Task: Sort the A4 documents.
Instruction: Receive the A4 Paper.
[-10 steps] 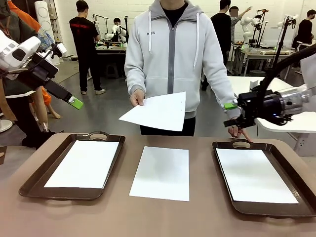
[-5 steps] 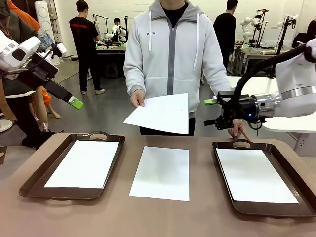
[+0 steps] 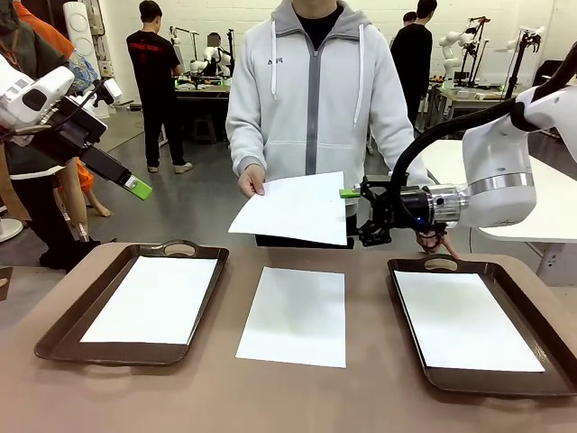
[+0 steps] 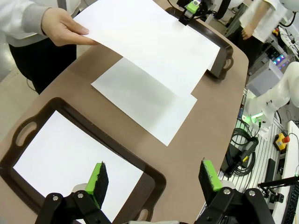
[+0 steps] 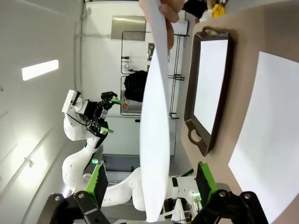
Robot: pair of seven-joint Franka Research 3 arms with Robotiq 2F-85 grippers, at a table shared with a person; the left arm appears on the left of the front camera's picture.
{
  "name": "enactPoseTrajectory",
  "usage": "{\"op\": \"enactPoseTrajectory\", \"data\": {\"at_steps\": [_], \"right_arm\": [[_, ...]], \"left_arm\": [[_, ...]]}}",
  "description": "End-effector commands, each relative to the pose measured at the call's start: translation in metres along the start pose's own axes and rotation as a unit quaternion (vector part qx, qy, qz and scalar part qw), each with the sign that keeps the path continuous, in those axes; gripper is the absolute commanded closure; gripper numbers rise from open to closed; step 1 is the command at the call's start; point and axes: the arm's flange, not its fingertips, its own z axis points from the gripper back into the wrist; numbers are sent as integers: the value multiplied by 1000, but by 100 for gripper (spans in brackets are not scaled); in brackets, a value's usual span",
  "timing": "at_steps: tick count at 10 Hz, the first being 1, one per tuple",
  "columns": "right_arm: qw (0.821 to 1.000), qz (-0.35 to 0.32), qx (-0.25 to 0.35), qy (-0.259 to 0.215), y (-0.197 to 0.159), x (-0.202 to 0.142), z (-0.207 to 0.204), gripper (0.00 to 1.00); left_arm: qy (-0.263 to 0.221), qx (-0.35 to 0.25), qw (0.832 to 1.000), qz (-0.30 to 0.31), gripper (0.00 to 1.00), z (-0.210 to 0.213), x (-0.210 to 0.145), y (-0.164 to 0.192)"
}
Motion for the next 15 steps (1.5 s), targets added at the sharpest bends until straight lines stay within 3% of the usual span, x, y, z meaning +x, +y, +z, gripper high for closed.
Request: {"op": "enactPoseTrajectory", "data": {"at_steps": [1,9,15], "right_arm": [[1000,2,14,-20,-2,17,-12,0],[999,-12,34,-31,-9,32,-15,3],[999,-12,33,-23,-8,34,-12,55]], "left_arm": [[0,2,1000,1,0,0,1,-1],[0,2,1000,1,0,0,1,-1],[0,2,1000,1,0,0,1,-1]]}}
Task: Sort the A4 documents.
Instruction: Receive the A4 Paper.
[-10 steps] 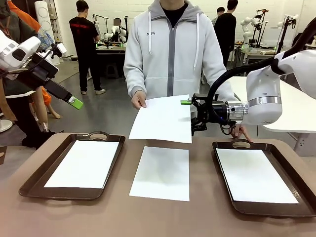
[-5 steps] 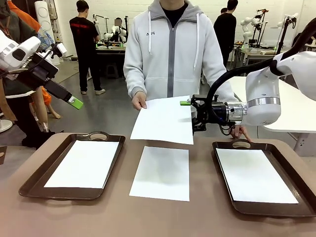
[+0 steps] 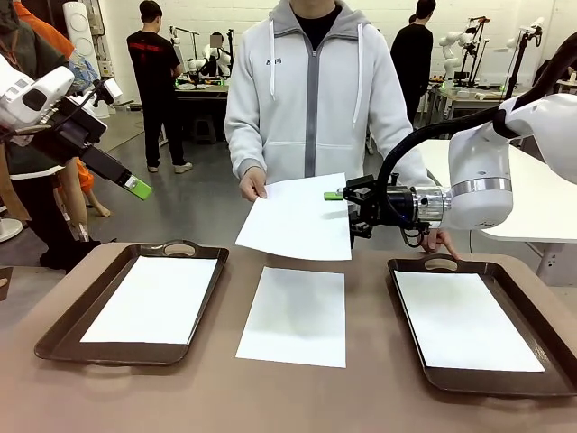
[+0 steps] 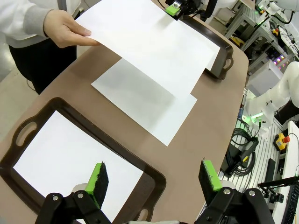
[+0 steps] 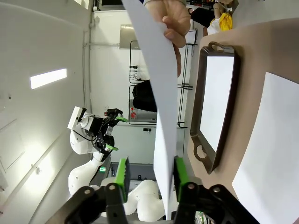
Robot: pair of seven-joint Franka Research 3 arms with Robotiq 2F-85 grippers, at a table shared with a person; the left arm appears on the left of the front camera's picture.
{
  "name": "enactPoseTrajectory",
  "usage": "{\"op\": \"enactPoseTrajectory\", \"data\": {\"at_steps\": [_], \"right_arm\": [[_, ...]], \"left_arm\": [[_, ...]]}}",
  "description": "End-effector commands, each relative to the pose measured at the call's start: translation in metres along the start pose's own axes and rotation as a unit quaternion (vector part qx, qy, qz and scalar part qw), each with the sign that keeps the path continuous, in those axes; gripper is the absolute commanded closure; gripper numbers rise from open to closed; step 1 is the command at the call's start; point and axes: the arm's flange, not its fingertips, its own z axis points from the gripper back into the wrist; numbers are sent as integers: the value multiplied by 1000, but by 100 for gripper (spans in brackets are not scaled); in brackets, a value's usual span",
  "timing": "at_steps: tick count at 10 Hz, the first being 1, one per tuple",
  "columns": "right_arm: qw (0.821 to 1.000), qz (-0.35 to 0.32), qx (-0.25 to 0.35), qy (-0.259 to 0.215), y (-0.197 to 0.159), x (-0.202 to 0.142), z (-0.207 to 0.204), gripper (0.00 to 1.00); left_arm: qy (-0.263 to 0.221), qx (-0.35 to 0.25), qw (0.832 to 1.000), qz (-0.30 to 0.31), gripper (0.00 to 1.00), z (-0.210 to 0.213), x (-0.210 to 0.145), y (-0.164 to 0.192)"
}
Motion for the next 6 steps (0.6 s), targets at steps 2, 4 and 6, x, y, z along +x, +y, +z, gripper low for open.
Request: {"op": "enactPoseTrajectory", "data": {"at_steps": [2,4,6], "right_arm": [[1000,-10,11,-1,1,9,0,73],[1000,-12,10,1,0,8,0,90],[1000,-14,10,3,-1,8,1,100]], "left_arm": [[0,2,1000,1,0,0,1,-1],[0,2,1000,1,0,0,1,-1],[0,2,1000,1,0,0,1,-1]]}}
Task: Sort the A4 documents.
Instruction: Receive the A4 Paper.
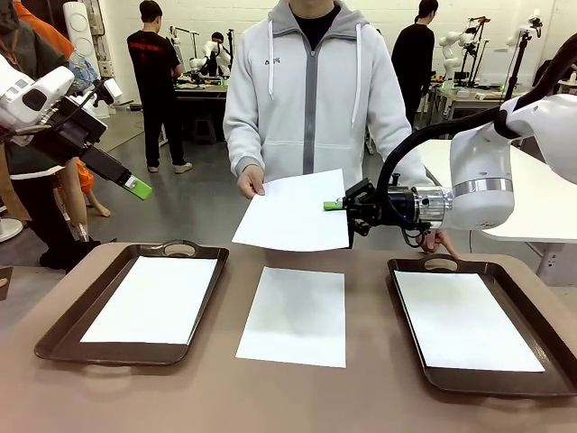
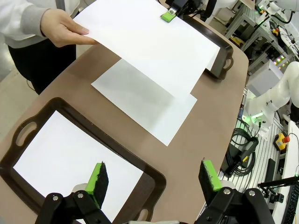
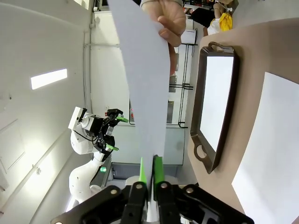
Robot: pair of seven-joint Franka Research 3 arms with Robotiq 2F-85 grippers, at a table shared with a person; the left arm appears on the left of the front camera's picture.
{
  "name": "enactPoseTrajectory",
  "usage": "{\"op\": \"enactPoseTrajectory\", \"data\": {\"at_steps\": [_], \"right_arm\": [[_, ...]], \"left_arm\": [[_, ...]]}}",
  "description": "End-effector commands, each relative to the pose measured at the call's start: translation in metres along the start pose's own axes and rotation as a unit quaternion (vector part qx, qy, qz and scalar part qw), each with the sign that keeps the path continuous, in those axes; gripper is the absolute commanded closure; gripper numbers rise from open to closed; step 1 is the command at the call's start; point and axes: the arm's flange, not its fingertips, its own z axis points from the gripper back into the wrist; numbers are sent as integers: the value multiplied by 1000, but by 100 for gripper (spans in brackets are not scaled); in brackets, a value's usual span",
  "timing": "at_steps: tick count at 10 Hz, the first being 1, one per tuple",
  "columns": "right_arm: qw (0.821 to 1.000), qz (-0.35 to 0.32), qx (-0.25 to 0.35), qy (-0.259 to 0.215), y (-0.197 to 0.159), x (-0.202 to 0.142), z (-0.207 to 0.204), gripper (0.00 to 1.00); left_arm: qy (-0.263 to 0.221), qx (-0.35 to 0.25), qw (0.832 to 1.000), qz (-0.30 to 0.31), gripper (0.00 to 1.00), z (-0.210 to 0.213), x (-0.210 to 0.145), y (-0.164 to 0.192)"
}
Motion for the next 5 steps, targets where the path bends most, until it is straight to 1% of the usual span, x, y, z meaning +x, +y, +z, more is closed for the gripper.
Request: {"op": "enactPoseTrajectory", "data": {"at_steps": [1,5], "right_arm": [[1000,-13,9,5,1,7,-1,100],[1000,-16,9,7,-2,5,1,100]], "left_arm": [[0,2,1000,1,0,0,1,-1],[0,2,1000,1,0,0,1,-1]]}}
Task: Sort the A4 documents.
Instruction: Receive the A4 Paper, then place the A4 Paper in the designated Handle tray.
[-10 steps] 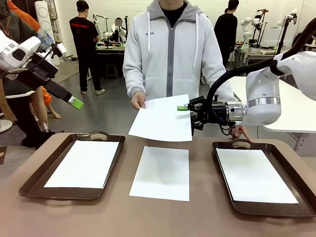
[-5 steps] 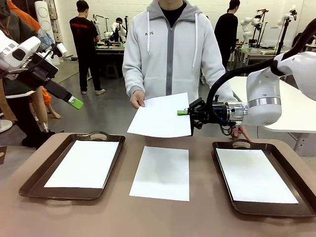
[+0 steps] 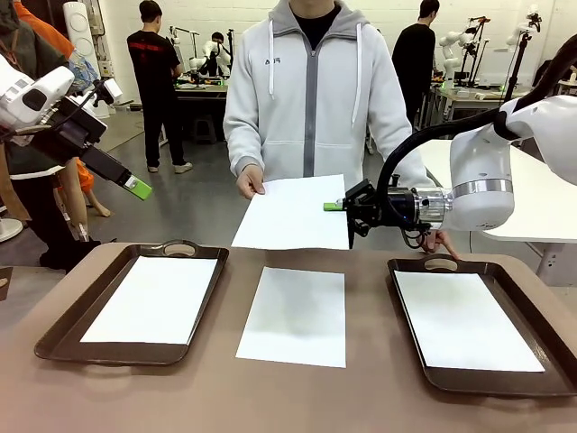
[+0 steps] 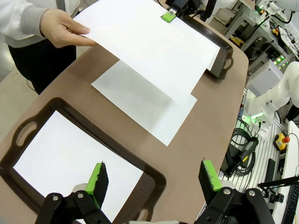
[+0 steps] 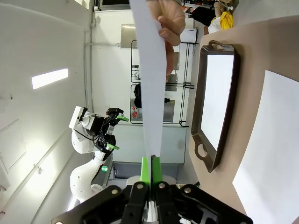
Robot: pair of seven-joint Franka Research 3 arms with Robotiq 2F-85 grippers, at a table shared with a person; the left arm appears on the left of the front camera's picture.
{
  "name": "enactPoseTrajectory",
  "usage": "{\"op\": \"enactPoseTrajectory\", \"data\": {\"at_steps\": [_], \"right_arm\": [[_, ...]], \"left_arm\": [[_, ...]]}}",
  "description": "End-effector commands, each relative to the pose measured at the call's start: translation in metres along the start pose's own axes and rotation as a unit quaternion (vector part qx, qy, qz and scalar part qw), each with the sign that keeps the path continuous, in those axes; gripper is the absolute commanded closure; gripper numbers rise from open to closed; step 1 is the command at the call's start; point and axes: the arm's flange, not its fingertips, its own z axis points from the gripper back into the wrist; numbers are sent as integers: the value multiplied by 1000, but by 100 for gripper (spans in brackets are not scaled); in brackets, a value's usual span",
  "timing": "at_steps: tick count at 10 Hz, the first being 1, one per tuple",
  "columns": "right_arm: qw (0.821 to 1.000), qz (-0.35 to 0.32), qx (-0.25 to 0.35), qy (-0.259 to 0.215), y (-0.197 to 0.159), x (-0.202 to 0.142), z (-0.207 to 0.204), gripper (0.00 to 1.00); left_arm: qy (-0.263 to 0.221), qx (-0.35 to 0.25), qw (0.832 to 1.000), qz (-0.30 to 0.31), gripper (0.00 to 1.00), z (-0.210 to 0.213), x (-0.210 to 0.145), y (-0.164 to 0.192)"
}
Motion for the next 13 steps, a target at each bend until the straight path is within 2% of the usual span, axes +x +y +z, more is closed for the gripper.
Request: {"op": "enactPoseTrajectory", "data": {"at_steps": [1,2,3,13], "right_arm": [[1000,-12,11,5,1,5,2,100],[999,-8,30,27,3,4,6,100],[1000,0,1,1,0,0,1,100],[1000,0,1,1,0,0,1,100]], "left_arm": [[0,2,1000,1,0,0,1,-1],[0,2,1000,1,0,0,1,-1],[0,2,1000,1,0,0,1,-1],[0,2,1000,1,0,0,1,-1]]}}
